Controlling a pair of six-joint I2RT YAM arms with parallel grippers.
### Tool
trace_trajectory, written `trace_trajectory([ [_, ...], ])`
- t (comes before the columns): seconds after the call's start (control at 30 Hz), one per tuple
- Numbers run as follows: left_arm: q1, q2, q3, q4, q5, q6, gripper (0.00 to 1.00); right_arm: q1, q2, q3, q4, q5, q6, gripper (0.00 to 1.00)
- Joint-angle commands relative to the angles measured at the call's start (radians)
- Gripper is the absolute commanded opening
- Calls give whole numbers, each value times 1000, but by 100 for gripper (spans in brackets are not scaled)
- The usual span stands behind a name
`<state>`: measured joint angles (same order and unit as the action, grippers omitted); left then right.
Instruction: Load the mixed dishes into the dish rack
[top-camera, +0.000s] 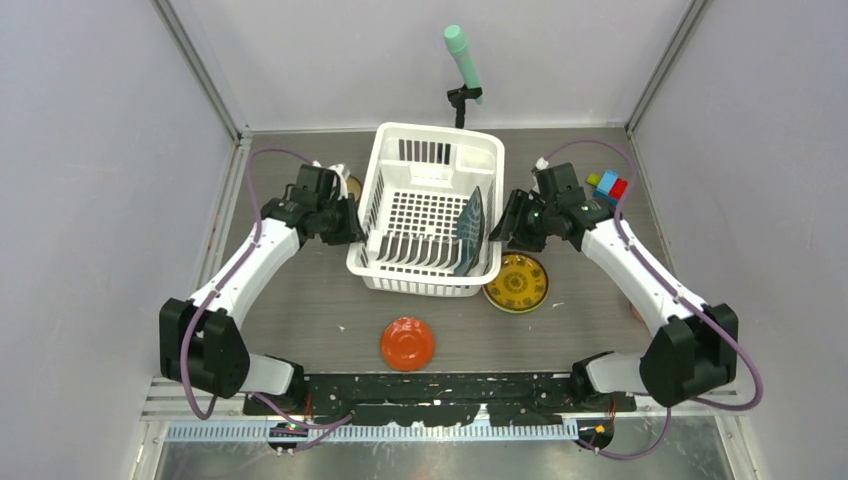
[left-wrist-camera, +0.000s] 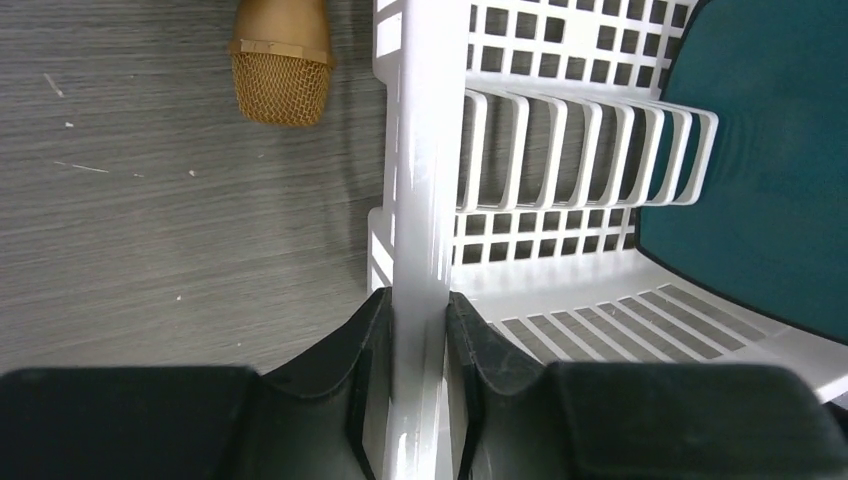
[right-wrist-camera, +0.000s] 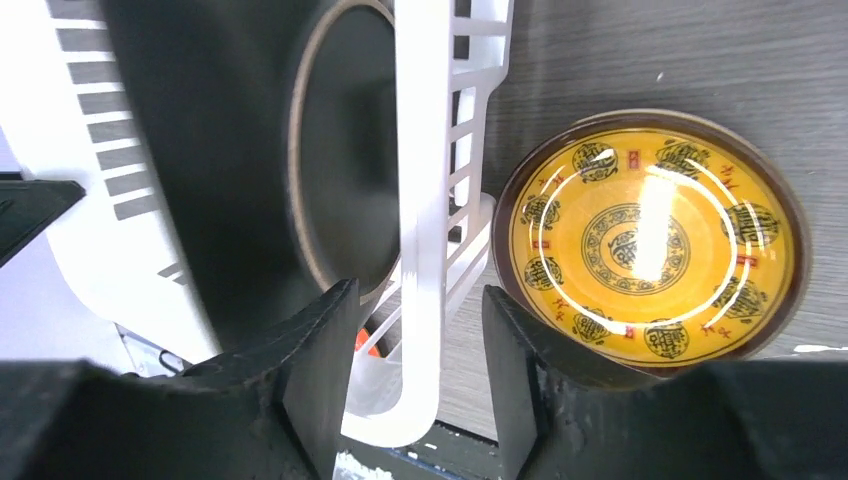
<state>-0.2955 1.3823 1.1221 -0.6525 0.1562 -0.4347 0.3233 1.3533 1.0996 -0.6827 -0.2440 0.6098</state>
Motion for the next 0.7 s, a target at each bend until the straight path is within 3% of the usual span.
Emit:
trace_trajectory([
  [0.0, 2, -49, 6, 5, -7, 11, 26, -15, -128, 9, -21, 79, -7, 61],
  [0.13, 2, -14, 39, -28, -43, 48, 40, -28, -189, 8, -62, 160, 0, 68],
  [0.37, 2, -62, 102, -78, -139, 73, 76, -114, -294, -43, -124, 239, -8, 67],
  [0.57, -7, -178, 131, -117, -117, 56, 85, -247, -347, -169, -125, 215, 20, 67],
  [0.67, -82, -242, 119, -135, -133, 36, 88, -289, -362, -259, -103, 181, 38, 72],
])
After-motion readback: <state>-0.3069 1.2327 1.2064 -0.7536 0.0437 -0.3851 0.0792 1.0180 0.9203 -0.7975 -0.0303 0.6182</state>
